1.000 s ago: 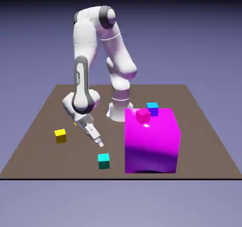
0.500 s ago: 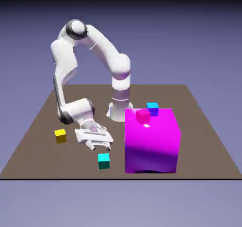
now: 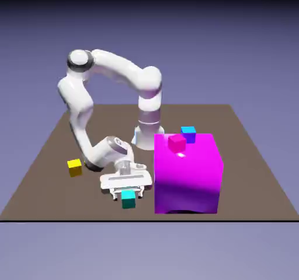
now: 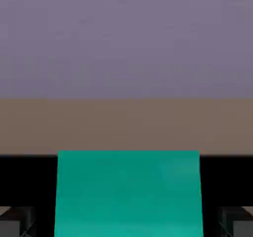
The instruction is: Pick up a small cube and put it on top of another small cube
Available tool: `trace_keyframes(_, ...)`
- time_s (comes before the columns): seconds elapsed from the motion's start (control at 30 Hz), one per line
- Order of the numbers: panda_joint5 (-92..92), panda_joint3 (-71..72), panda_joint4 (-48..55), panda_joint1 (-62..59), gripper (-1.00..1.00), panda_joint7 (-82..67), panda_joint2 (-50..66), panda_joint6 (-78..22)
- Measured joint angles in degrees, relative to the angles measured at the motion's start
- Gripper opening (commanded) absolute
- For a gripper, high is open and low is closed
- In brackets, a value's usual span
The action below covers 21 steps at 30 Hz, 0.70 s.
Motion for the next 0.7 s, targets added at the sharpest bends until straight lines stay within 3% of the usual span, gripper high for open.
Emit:
trace_keyframes(0.17,-3.9,2.0,-9.4,-10.1,-1.00,3.1,-7.3,0.2)
trace_keyframes(0.7,-31.0,-6.5,-14.4,-34.4,-1.00,40.2,-40.5,-14.4)
